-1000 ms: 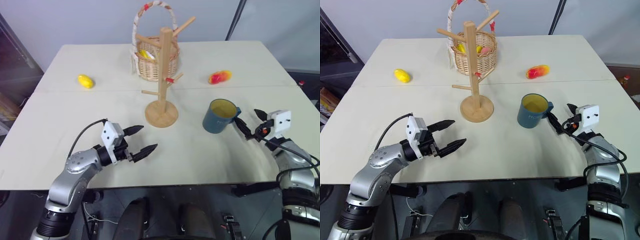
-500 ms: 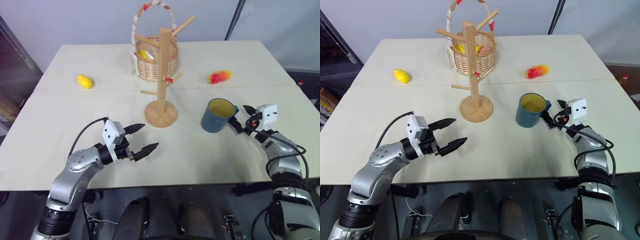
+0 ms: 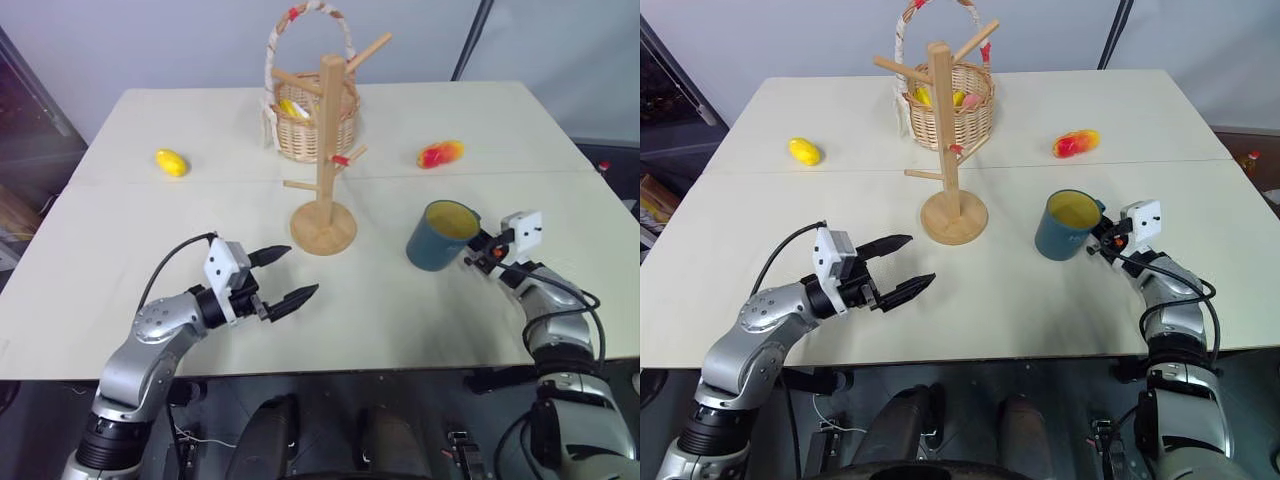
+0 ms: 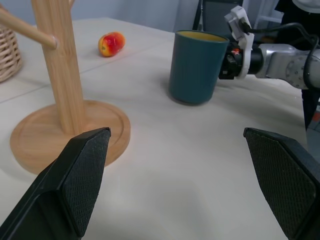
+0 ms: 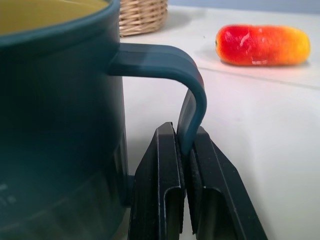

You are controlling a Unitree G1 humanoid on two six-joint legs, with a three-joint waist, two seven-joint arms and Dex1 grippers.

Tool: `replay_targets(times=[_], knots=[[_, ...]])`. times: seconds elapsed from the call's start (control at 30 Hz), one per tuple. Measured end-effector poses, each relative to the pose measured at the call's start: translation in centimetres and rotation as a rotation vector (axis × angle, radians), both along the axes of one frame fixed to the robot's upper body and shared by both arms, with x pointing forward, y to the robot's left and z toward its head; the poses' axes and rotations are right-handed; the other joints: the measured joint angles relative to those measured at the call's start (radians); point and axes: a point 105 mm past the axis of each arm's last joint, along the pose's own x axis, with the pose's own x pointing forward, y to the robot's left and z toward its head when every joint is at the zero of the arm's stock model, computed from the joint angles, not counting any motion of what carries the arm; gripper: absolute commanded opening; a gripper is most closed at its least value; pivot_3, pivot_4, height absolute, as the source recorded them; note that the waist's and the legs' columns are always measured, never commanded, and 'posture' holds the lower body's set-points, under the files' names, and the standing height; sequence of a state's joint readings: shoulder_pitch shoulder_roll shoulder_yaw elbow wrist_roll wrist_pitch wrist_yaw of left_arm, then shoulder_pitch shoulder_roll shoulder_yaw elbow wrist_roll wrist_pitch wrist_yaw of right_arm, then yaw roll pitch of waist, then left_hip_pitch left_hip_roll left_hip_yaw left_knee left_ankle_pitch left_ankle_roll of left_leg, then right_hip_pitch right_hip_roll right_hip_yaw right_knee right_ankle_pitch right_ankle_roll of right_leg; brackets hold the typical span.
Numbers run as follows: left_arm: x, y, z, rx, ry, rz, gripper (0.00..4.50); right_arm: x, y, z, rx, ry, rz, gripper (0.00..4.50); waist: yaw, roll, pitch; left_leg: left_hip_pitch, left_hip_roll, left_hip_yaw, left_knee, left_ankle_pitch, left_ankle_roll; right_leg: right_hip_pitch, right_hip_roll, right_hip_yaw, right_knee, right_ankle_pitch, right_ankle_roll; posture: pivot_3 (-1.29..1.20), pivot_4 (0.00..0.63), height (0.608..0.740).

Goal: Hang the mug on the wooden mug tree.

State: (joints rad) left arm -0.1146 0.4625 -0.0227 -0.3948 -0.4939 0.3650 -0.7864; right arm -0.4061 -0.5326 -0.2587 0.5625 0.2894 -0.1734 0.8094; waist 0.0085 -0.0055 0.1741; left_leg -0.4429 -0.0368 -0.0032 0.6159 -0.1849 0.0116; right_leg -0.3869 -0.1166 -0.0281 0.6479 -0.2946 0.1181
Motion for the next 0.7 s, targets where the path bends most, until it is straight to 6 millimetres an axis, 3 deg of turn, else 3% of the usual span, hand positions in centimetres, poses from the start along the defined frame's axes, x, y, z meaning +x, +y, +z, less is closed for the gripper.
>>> replay_targets(times=[0.1, 0.23, 0.37, 0.47, 0.7], knots=[[0.1, -0.1, 0.5, -0.008, -0.014, -0.008, 4.50, -1.2, 1.6, 1.6, -0.168, -0.054, 0.062, 0.03, 0.001, 0.001, 0.001, 0.000, 0.000, 0.000, 0.000, 0.000, 0.000, -0.001, 0.000, 0.000, 0.000, 0.000, 0.000, 0.00, 0.150, 0.740], [0.1, 0.0, 1.0, -0.009, -0.028, -0.021, 4.50, -2.9, 5.0, 6.2, -0.468, -0.161, 0.187, 0.03, -0.003, 0.002, 0.001, 0.000, 0.001, 0.000, 0.000, 0.000, 0.000, -0.002, 0.000, 0.000, 0.001, 0.000, 0.000, 0.00, 0.150, 0.740], [0.5, 0.3, 2.0, -0.017, -0.059, -0.024, 4.50, -3.6, 9.7, 10.3, -0.611, -0.256, 0.296, 0.03, -0.004, 0.002, 0.001, 0.000, 0.001, 0.000, 0.000, 0.000, 0.000, -0.001, 0.000, 0.000, 0.000, -0.001, -0.003, 0.00, 0.150, 0.740], [0.9, 0.8, 2.0, -0.010, -0.056, -0.013, 4.50, -3.1, 11.6, 12.6, -0.660, -0.282, 0.297, 0.03, 0.002, 0.001, 0.001, 0.000, 0.000, 0.000, 0.000, 0.000, 0.000, -0.001, -0.001, 0.000, -0.001, -0.002, -0.003, 0.00, 0.150, 0.740], [1.0, 0.9, 2.0, -0.010, -0.056, -0.007, 4.50, -1.8, 14.3, 13.8, -0.687, -0.255, 0.283, 0.03, 0.003, 0.000, 0.002, -0.002, 0.000, -0.001, 0.000, 0.000, 0.000, -0.002, -0.002, 0.000, -0.002, -0.001, -0.002, 0.00, 0.150, 0.740]])
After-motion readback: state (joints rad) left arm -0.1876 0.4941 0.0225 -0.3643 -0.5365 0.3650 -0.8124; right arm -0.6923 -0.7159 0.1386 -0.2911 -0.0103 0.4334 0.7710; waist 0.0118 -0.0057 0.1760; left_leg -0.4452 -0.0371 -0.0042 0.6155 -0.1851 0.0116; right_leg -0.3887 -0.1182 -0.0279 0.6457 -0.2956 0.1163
